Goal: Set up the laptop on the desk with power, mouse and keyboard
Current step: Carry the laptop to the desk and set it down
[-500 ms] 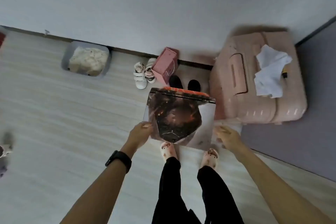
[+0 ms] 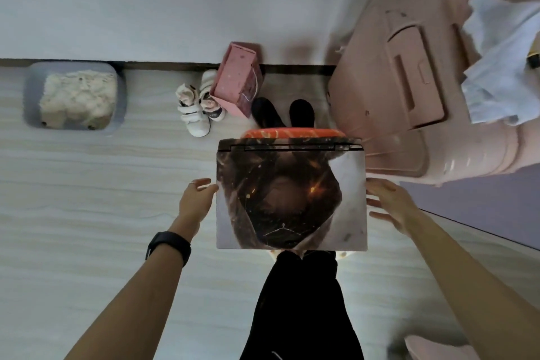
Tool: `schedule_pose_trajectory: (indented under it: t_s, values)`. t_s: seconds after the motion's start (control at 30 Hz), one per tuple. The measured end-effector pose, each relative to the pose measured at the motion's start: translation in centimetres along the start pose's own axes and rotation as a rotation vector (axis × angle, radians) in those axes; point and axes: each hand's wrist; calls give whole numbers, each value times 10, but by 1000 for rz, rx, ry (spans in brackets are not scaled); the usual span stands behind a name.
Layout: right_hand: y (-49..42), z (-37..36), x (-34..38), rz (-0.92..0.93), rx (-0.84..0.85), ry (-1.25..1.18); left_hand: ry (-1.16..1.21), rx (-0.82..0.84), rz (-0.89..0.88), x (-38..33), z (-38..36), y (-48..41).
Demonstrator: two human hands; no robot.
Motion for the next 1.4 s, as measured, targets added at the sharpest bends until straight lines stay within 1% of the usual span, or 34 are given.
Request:
schedule_pose_trajectory:
  t_s: [0.03, 0.13, 0.17, 0.37, 0.5, 0.7, 0.9, 1.07, 1.13, 1.23, 1.4]
  values:
    - [-5, -2, 1, 1, 0, -9, 31, 35, 31, 2, 0, -6]
    - [-16, -4, -2, -1, 3, -39, 112, 230, 76, 5, -3, -16]
    - [-17, -5, -4, -10, 13, -47, 123, 268, 87, 7, -4, -18]
    - [-20, -3, -5, -56, 71, -36, 168, 307, 119, 8, -6, -22]
    - [-22, -6, -6, -56, 90, -65, 193, 298, 125, 9, -7, -22]
    - [-15, -19, -11, -19, 32, -117, 203, 296, 106, 9, -9, -21]
    - [16, -19, -28, -9, 24, -71, 232, 274, 117, 29, -1, 8]
    - [50, -15, -41, 1, 57, 34, 332, 246, 162, 75, 9, 56]
    - [66, -19, -44, 11, 59, 102, 389, 210, 181, 100, 12, 83]
    - [91, -25, -42, 42, 94, 206, 484, 140, 199, 139, 20, 133]
    - [172, -48, -25, 153, 204, 414, 655, 52, 216, 198, 59, 239]
Point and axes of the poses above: each hand's wrist, its own y-axis away from the middle knuckle, its own z-axis out of the back of the hand, x = y × z, and after that the axes turned 2 degrees about x, right-handed
